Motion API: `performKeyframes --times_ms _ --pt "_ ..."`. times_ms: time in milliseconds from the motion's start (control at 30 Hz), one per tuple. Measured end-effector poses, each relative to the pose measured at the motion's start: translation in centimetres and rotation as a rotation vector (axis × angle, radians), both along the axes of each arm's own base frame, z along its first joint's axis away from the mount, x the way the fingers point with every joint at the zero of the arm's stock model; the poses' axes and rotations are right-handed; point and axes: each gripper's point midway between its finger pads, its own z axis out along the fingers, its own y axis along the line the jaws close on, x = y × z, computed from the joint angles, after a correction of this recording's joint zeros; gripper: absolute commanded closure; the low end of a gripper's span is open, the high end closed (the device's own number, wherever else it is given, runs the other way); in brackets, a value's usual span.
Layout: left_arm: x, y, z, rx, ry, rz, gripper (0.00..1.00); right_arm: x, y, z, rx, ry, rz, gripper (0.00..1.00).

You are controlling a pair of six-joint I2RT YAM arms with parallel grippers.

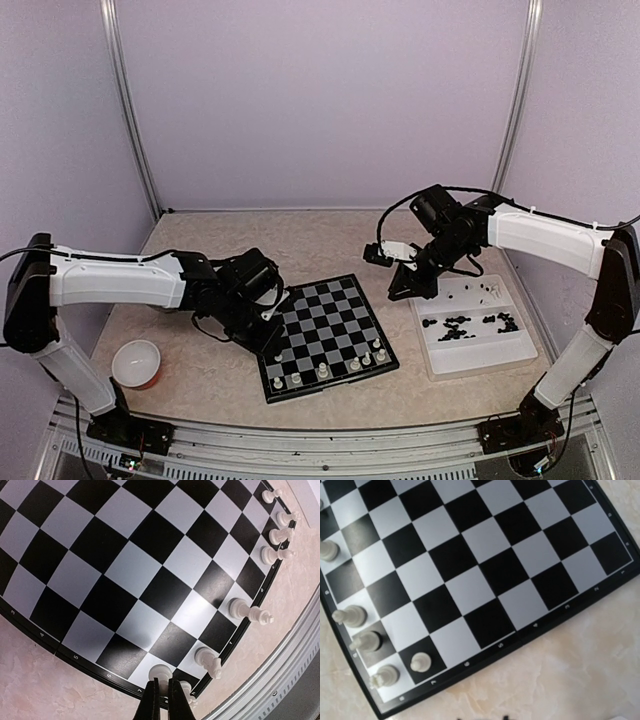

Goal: Set up the chess pieces on the board
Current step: Place the pawn on a2.

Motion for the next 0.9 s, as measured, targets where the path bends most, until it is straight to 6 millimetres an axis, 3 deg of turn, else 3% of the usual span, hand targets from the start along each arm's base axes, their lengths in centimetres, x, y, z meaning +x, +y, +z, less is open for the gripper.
performKeyframes --times_ms 467,667,900 --pt "-1.7 0.9 -3.1 0.097 0.057 -0.036 1.00 0.0 0.0 0.0 -0.002 -0.002 -0.001 0.97" --pt "-1.7 1.1 -3.3 0.112 0.049 -0.034 0.76 0.0 0.0 0.0 -0.002 -0.002 -0.001 0.97" --pt "-2.2 1.2 -3.7 0.136 0.050 -0.046 0.66 0.0 0.0 0.0 -0.002 -0.001 -0.001 0.97"
